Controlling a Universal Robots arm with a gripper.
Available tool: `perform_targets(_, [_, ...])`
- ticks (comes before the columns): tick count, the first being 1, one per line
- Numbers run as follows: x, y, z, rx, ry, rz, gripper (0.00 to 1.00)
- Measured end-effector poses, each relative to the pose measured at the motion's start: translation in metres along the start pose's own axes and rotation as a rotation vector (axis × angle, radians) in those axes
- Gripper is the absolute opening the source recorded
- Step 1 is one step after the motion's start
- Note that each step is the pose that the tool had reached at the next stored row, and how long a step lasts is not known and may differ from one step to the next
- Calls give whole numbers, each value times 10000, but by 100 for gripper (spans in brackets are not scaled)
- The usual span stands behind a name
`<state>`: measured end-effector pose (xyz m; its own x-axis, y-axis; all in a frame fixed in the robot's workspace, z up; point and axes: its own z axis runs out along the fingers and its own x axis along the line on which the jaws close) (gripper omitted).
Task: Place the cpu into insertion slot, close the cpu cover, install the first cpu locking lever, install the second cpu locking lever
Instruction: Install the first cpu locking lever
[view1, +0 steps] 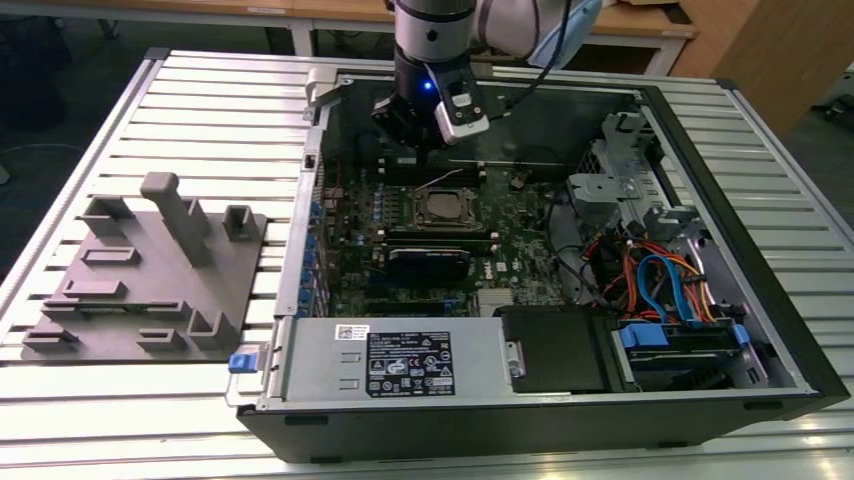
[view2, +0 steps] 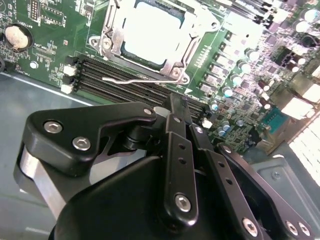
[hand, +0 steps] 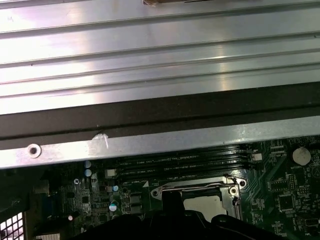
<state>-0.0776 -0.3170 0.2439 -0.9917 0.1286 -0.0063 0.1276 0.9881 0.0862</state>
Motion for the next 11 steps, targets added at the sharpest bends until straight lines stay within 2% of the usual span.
perform_targets(5, [-51, 2, 54, 0, 9, -98, 10])
perform_targets(11, [-56, 1, 68, 0, 14, -147, 10])
